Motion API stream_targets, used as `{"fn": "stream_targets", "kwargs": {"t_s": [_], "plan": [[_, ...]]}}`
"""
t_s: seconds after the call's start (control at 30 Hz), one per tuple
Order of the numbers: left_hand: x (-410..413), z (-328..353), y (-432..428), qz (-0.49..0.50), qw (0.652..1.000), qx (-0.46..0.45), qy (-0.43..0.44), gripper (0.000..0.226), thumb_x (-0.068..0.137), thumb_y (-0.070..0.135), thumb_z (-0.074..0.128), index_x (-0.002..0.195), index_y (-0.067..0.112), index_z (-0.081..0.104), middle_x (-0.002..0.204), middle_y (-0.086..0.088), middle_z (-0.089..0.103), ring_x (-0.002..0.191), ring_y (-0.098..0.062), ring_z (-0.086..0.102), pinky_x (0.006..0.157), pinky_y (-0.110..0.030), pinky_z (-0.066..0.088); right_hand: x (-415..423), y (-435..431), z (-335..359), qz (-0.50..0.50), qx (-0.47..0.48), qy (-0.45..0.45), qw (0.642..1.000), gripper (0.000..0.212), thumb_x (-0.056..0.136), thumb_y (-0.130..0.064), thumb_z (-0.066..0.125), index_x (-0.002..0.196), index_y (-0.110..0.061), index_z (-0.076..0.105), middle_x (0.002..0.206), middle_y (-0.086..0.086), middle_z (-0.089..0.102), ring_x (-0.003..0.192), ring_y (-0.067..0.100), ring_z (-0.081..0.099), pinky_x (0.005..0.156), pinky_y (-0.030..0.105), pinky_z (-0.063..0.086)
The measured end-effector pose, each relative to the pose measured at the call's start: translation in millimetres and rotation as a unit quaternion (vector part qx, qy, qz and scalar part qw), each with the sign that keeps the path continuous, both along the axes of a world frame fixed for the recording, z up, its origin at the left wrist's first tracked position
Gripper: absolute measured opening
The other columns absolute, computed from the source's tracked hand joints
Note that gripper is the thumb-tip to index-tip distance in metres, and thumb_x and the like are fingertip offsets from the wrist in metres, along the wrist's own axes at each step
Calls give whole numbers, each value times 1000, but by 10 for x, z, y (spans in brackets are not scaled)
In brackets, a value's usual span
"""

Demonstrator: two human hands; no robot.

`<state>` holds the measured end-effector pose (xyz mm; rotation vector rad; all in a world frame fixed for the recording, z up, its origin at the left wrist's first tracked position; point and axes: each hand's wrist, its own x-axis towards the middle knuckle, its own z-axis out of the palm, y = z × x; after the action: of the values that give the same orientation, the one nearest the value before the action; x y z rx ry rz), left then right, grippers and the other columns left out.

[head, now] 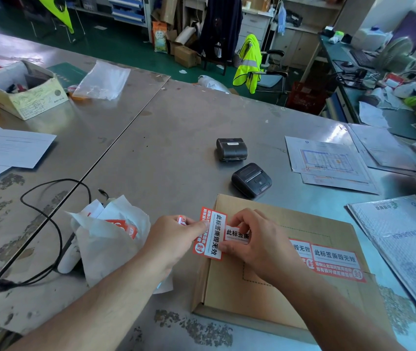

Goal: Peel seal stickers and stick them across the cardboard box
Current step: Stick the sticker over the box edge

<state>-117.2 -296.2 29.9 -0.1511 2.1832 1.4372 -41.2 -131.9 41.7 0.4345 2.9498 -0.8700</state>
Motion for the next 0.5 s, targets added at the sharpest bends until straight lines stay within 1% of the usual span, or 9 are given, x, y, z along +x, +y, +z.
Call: {"fn": "stream_targets", "kwargs": {"t_s": [0.1,0.27,0.5], "plan": [[8,-11,-2,-8,1000,-2,-1,28,86,41,69,78,15,74,73,8,75,66,-2,68,55,-16,41,-5,-7,4,-5,4,-8,1000,39,72,-50,82,95,-36,54,88,-14,55,74,-3,52,58,12,39],[12,-47,-10,-8,1000,0,-3,28,87,40,69,79,13,74,75,7,75,70,-5,70,58,-17,44,-38,-11,-14,-18,-4,-10,1000,41,69,-48,84,95,-30,58,87,-13,55,74,0,51,57,13,33],[15,-75,-5,-3,1000,4,-4,28,86,37,70,79,9,73,74,4,76,66,-5,70,56,-17,41,-85,-44,-38,-49,4,-2,999,38,71,-47,83,84,-23,56,76,-12,53,67,3,47,53,18,29]]}}
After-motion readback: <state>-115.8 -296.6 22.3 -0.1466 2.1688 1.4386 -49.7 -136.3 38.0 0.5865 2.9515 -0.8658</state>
